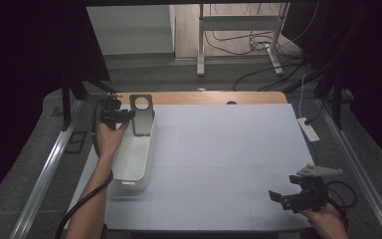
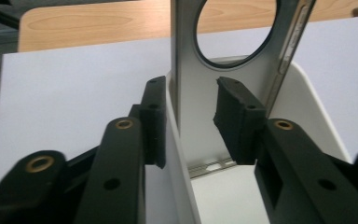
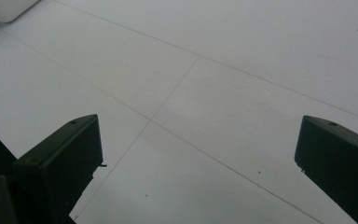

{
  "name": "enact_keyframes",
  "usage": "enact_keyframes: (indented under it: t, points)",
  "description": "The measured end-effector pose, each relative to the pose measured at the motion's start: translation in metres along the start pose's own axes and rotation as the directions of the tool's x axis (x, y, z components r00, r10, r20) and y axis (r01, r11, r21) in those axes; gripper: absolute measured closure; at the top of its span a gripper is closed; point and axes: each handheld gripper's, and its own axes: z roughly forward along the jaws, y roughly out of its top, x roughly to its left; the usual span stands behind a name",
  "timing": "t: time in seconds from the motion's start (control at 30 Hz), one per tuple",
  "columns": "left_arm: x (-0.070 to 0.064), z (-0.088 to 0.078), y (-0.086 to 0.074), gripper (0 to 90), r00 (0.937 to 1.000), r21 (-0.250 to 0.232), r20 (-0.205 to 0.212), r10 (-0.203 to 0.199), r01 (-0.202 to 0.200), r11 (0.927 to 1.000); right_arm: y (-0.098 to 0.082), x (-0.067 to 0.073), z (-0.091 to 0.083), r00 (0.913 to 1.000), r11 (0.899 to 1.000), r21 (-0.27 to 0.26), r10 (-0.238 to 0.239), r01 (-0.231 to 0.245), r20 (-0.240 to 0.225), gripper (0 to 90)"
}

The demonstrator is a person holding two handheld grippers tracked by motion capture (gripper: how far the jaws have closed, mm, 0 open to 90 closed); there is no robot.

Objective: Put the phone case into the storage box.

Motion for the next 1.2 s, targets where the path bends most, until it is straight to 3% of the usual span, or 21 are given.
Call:
enact_keyframes:
  t: [0.9, 1.07, 1.2]
  points:
    - [0.0038, -0.007, -0.003, 30.1, 0.9964, -0.031, 0.081, 0.022, -0.02, 0.9993, 0.0003, 0.0004, 0.001, 0.9999, 1.0, 0.009, -0.01, 0.01, -0.012, 2.1]
    - [0.0044, -0.0085, -0.0046, 22.8, 0.9903, -0.052, 0.135, 0.03, -0.023, 0.9984, 0.0002, 0.0006, 0.0011, 0.9999, 1.0, 0.007, -0.011, 0.011, -0.009, 2.1]
    - [0.0022, -0.0094, -0.0051, 16.6, 0.9859, -0.049, 0.157, 0.058, -0.051, 0.9975, 0.0003, 0.0008, 0.0012, 0.9999, 1.0, 0.008, -0.012, 0.012, -0.008, 2.1]
